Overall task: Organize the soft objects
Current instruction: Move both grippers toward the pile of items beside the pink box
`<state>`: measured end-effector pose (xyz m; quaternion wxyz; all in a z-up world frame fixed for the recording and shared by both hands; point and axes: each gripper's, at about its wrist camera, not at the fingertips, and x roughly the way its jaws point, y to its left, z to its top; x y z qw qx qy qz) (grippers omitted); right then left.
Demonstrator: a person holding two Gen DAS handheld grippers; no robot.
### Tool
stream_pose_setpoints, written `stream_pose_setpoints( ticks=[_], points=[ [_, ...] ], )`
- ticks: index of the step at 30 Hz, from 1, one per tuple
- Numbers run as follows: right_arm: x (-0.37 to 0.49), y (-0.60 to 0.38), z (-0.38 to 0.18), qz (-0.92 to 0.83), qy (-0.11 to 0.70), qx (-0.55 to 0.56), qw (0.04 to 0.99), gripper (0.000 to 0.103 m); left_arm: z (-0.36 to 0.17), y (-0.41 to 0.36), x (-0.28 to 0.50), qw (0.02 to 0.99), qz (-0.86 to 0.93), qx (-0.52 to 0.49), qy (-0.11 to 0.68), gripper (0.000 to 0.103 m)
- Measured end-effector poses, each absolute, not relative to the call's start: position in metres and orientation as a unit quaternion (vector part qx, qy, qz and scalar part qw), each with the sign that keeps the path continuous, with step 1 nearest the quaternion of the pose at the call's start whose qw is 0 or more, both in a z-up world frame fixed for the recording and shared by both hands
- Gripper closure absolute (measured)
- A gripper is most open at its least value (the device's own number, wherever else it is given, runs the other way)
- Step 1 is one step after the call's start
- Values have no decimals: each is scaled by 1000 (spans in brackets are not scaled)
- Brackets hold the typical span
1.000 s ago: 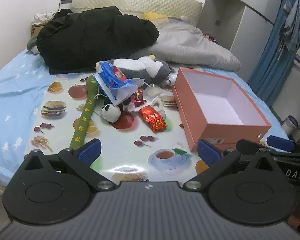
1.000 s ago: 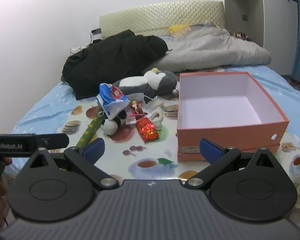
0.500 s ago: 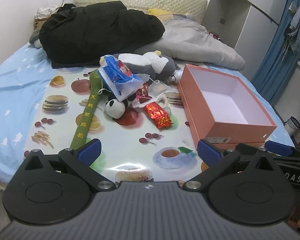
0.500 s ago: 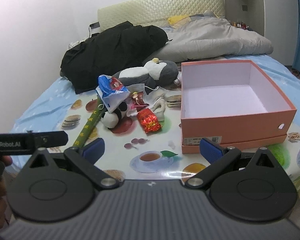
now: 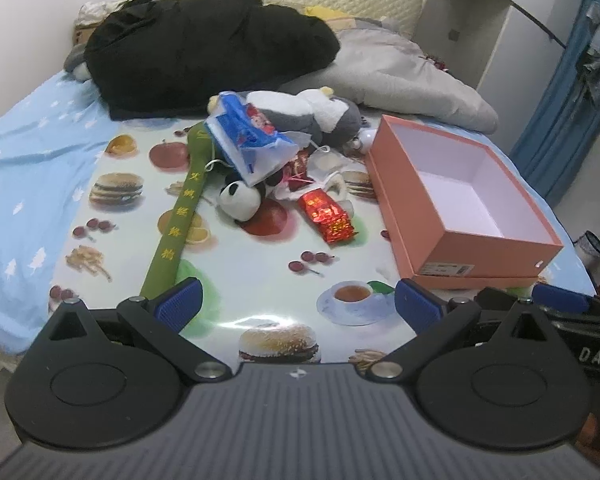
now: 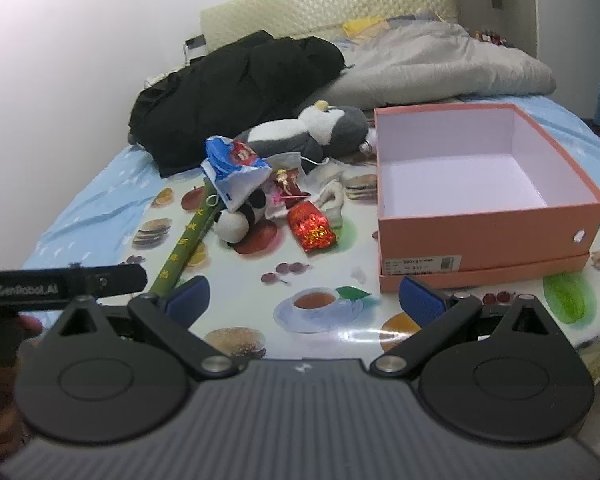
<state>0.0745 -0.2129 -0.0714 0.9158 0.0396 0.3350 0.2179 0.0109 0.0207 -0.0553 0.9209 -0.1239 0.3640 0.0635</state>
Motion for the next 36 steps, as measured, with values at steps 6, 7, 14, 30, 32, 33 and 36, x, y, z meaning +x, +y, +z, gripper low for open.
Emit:
stream_pose_setpoints(
  ticks=[6,7,14,30,32,33,36],
  points=[
    [71,-214,-79,218,346,52,911,0,-57,19,5,921,60,-120,364,0],
    [70,-215,-81,218,351,56,909,0,-58,19,4,922,58,-121,363,0],
    [65,-214,-85,223,353,51,907,0,-64,19,3,918,59,-127,370,0],
    [72,-216,-85,217,346,50,912,0,-73,21,20,916,29,-120,381,0],
    [72,-216,-85,215,349,51,911,0,-74,20,20,918,32,-120,378,0],
    [72,-216,-85,214,349,51,911,0,-75,19,20,918,35,-118,378,0],
    [73,-217,-85,213,350,51,911,0,-75,20,21,919,34,-118,376,0]
  ],
)
